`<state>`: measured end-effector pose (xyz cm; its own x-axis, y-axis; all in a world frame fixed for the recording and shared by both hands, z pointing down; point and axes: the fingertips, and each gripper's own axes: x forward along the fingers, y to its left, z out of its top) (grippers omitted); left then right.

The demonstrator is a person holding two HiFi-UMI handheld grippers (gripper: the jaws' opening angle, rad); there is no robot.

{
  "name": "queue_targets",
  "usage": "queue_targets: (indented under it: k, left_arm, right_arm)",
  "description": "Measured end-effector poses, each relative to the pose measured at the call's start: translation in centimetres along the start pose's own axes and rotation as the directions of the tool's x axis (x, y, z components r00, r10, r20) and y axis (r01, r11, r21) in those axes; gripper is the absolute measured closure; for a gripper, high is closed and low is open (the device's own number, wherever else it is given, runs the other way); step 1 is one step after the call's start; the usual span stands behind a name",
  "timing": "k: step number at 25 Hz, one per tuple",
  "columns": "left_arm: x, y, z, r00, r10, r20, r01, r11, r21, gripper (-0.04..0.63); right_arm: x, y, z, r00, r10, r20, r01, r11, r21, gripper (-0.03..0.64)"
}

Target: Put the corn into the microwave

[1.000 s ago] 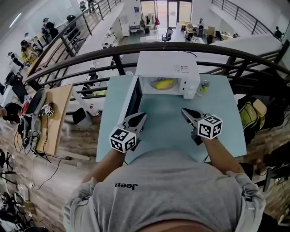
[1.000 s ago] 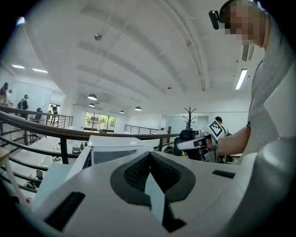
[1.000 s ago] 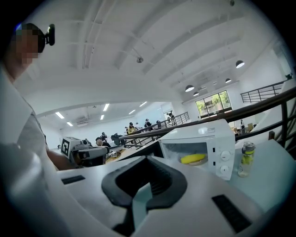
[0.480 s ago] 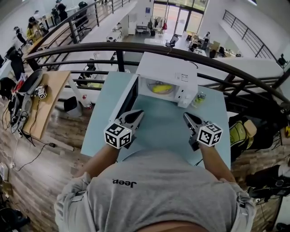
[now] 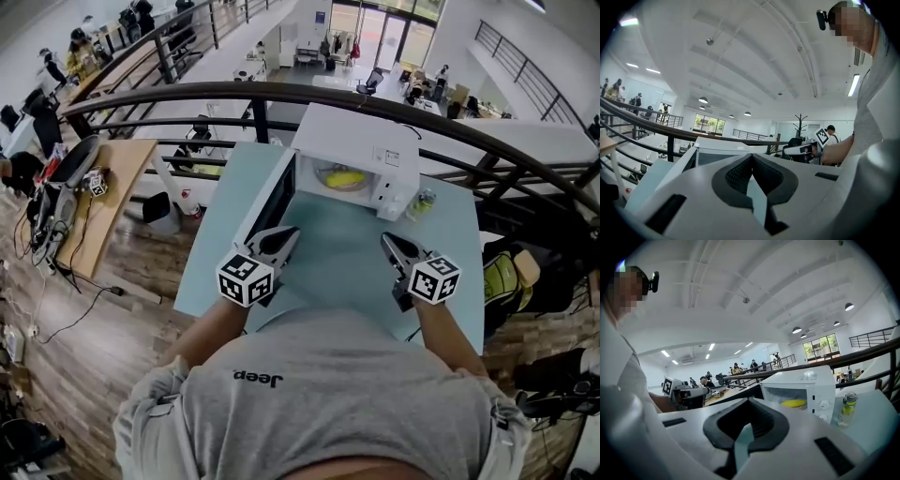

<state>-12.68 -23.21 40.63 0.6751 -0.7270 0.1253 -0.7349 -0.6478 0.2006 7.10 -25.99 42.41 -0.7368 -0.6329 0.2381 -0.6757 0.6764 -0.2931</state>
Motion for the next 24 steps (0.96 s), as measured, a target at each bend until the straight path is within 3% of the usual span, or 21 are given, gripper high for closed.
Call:
queue_targets:
  k: [24]
  left_arm:
    - [0.38,-0.25,-0.4,1.0,-0.027,-0.013,0.027,0.999,-0.018,0.577]
  right_arm:
    - [-0.24,0.05,-0.67,1.0,-0.011,-0.026,0.011,1.0,-0.014,0.6]
